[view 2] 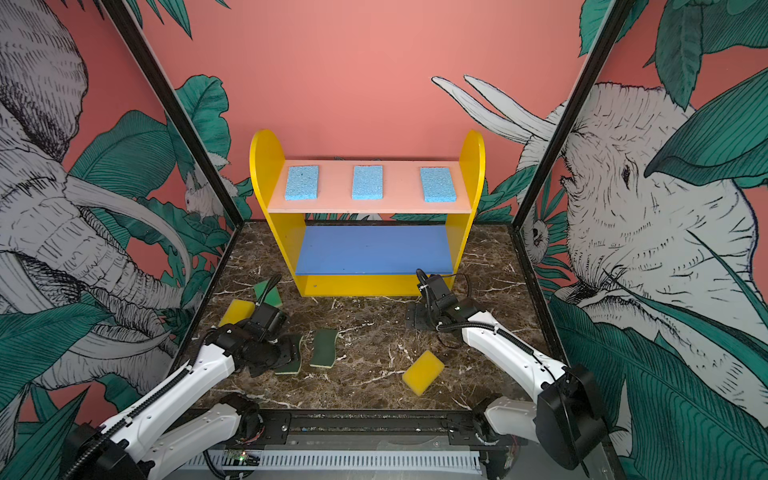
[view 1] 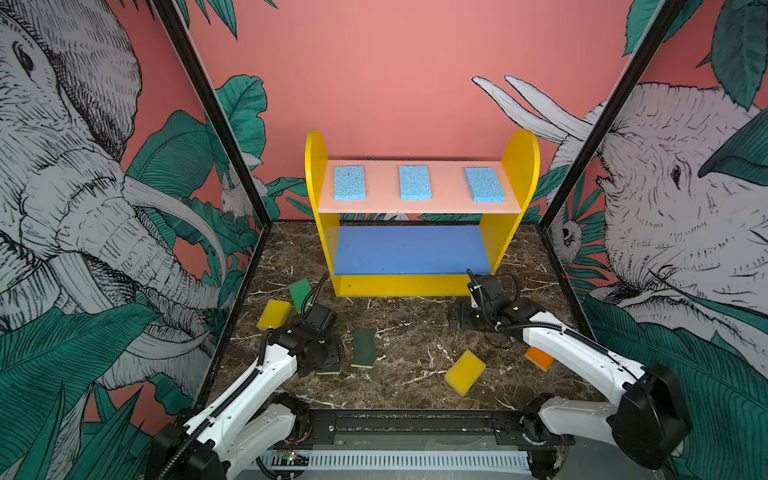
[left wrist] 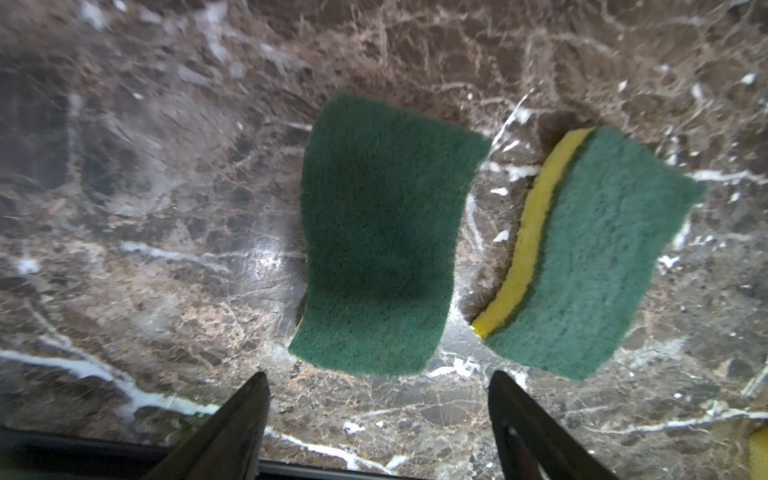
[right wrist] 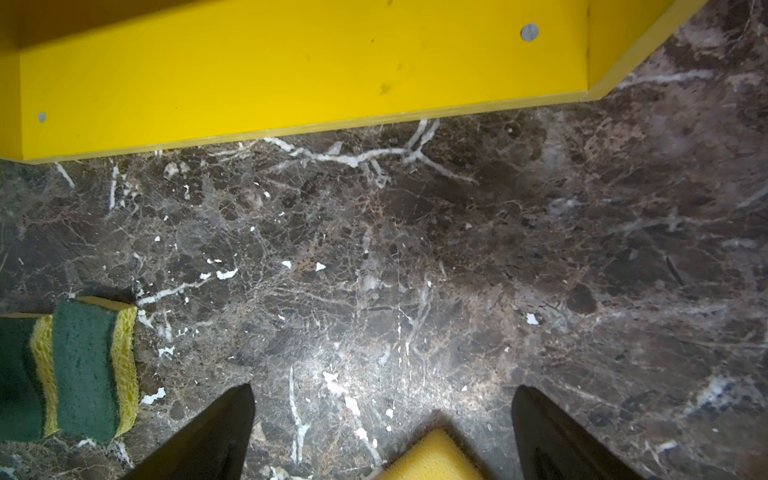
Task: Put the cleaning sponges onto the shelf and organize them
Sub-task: 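Close the left gripper on a green scrub sponge and lift it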
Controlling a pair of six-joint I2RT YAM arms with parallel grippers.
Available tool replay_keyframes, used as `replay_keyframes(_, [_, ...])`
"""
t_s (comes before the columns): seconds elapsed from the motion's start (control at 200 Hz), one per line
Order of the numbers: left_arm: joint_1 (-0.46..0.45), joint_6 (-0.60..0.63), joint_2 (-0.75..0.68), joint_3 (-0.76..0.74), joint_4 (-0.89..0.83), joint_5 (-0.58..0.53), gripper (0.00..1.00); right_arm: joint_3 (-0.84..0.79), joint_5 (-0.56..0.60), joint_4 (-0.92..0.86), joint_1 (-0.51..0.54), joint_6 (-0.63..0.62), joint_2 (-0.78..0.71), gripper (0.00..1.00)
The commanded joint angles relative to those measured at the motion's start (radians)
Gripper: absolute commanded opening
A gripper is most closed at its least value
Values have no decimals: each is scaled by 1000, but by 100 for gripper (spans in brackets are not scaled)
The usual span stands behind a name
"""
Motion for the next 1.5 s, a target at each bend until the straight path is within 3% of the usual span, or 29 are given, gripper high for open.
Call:
replay_keyframes(0.0, [-5,-40,1,-50,43,16,87,25,-4,37,-4,11,7,99])
replay_keyframes(0.55, [-19,-27,48,-88,104,-9,88,42,-38,68,-4,24,60,99])
replay_keyframes(0.805, [-55,-46,133,-74,105,-41,88,41,-53,75,-3,25,69,99])
replay_keyframes(1.14, [-70,-62,165,-90,154,-105,82,19,-67,93,-4,28,41,99])
replay_keyframes(1.495, [-70,-7,239,-59,193,-136,88,-2,-80,101,-4,31,22,99])
